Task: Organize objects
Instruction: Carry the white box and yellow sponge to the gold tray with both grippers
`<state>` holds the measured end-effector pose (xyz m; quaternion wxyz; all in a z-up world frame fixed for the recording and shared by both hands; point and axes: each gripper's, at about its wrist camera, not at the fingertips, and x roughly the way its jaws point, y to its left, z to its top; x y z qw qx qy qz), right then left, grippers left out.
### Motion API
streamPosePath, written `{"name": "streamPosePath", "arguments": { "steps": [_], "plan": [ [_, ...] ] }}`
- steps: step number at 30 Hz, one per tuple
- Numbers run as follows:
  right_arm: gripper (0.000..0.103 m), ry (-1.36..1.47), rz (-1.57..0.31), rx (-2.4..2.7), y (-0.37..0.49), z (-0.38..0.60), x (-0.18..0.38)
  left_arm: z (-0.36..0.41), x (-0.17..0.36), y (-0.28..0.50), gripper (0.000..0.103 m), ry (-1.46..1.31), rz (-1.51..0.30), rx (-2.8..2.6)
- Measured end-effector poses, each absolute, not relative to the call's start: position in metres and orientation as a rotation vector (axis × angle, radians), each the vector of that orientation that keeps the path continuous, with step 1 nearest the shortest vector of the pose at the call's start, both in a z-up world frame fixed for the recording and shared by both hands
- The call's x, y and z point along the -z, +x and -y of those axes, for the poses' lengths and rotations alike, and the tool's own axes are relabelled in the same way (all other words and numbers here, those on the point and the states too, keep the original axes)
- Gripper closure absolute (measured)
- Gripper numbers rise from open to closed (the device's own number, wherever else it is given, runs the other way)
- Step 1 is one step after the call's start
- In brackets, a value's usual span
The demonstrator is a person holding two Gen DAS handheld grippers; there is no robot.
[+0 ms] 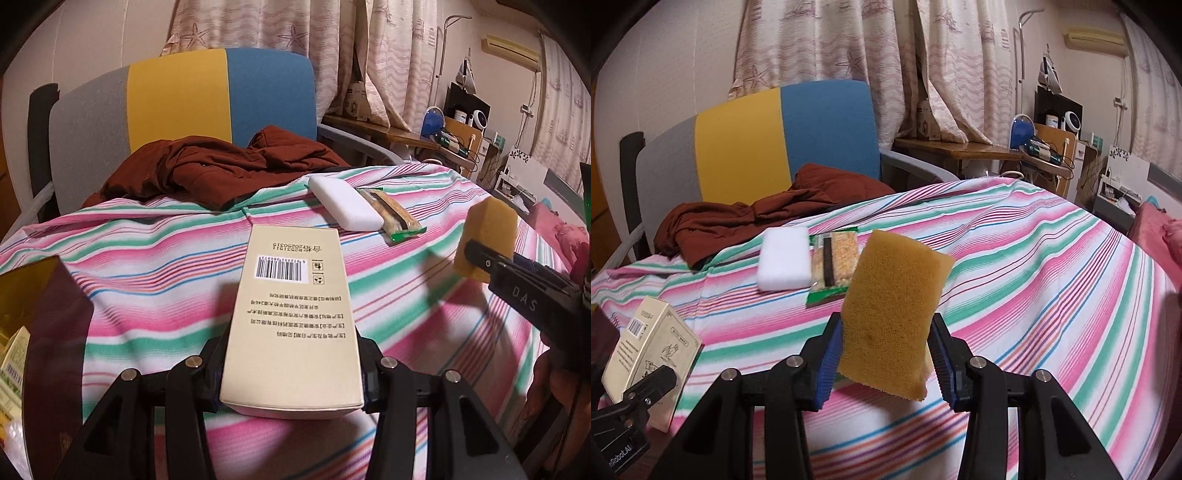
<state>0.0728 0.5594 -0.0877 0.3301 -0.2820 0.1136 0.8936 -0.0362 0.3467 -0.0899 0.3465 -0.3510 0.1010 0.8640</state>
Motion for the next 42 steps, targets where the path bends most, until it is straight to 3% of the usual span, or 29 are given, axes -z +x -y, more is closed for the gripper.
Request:
{"name": "streamPosePath", "arguments": {
  "steps": [21,34,42],
  "plan": [
    [0.057,-0.833,-0.247,-2.384,0.102,-0.493,0.097,-0.291,0.062,0.029,0.053,-0.827,-0.216,-2.126],
    [0.057,-0.887,-0.385,-2.518,0.105,-0.439,0.086,-0.196,0.024,0.022,0.053,-0.797,-0.038,-2.231],
    [0.057,-0.938,-0.34,-2.776,0.089,-0.362,0.057,-0.13,0.011,-0.007,0.053,-0.803,0.023,-2.372]
  ]
}}
